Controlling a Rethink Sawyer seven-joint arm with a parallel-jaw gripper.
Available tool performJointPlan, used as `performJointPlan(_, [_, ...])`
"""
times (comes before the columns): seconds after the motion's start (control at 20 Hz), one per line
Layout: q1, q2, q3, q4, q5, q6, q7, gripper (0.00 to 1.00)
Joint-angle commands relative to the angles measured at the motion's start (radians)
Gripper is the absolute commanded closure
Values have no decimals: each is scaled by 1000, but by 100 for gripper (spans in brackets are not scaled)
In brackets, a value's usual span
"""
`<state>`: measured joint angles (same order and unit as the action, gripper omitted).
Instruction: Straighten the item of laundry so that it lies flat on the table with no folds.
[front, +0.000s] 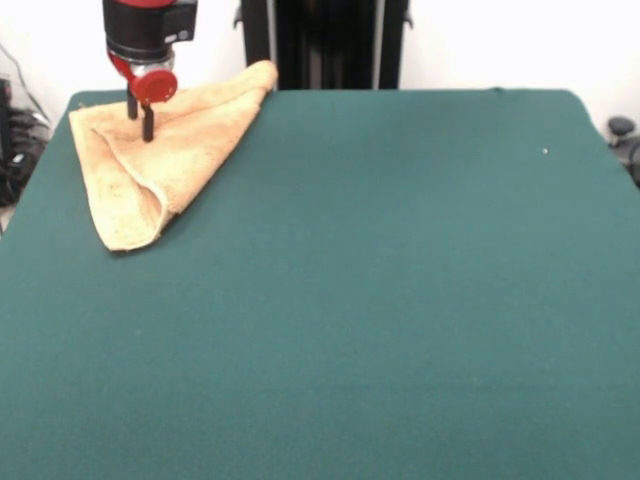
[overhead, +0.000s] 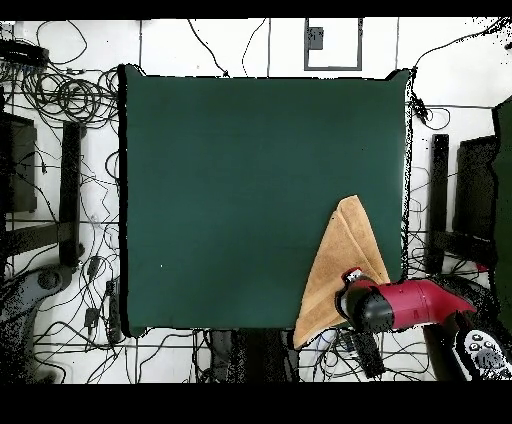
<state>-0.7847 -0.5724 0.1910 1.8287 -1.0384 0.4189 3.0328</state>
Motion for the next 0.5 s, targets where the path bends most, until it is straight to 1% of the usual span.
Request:
performJointPlan(0.05, [47, 88, 40, 19, 6, 31, -153, 0])
performJointPlan(0.15, [42, 109, 35, 12, -23, -5, -147, 0])
performJointPlan(0.3, [44, 112, 30, 9, -40, -14, -152, 0])
performJointPlan(0.5, [28, 111, 37, 5, -54, 5, -208, 0])
